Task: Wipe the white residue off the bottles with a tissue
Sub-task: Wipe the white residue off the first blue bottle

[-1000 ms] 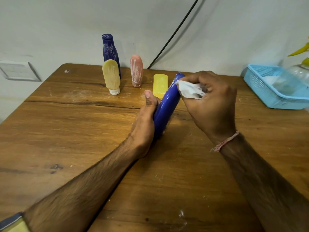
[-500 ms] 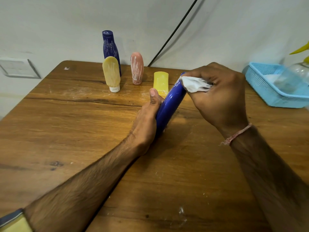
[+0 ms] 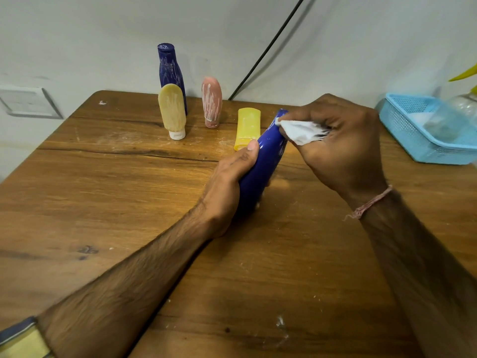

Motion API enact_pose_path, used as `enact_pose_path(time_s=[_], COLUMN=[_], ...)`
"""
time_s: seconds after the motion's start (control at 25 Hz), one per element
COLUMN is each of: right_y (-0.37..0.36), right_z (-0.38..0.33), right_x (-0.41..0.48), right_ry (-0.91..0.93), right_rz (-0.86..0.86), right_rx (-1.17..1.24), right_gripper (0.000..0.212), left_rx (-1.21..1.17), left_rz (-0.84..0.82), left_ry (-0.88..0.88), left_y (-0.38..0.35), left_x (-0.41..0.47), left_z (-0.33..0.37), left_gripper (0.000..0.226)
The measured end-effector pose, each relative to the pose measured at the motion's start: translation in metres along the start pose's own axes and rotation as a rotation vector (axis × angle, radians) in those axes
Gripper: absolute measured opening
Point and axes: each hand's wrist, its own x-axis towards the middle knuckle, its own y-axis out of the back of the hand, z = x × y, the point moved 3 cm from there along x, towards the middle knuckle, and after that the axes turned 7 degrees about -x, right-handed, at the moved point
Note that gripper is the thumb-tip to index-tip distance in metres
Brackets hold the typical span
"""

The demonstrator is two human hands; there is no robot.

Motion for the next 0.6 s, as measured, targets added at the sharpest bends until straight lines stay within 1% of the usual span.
enact_pose_path(time_s=[0.12, 0.24, 0.36, 0.4, 0.48, 0.52, 0.6], right_y=[0.0021, 0.0003, 0.0011, 0.0012, -0.0021, -0.0033, -0.0014], right_z=[0.0035, 0.0022, 0.0034, 0.0043, 0.0025, 0.0019, 0.0038], right_x=[0.0015, 0.0013, 0.0022, 0.0023, 0.0005, -0.0006, 0.0006], right_ry=[-0.006, 0.046, 0.011, 0.015, 0.050, 0.054, 0.020], right_rz=[0.000, -0.084, -0.035, -0.046, -0.141, -0.157, -0.080], right_rx=[-0.041, 0.005, -0.008, -0.001, 0.046, 0.054, 0.025], right_gripper=[0.025, 0.022, 0.023, 0.023, 0.023, 0.022, 0.022], left_rx=[-0.035, -0.051, -0.071, -0.083, -0.131, -0.165, -0.233], left_rz=[-0.014, -0.010, -0.021, -0.027, -0.041, -0.049, -0.072], left_ry=[0.032, 0.058, 0.077, 0.081, 0.098, 0.113, 0.149], left_y=[-0.0006, -0.0002, -0.0006, -0.0011, -0.0021, -0.0025, -0.0028], left_x=[-0.0012, -0.0017, -0.0029, -0.0036, -0.0050, -0.0053, -0.0048], left_z=[0.0006, 0.0012, 0.0031, 0.0043, 0.0060, 0.0066, 0.0072], left_gripper=[0.057, 0.062, 0.054, 0.051, 0.050, 0.051, 0.053])
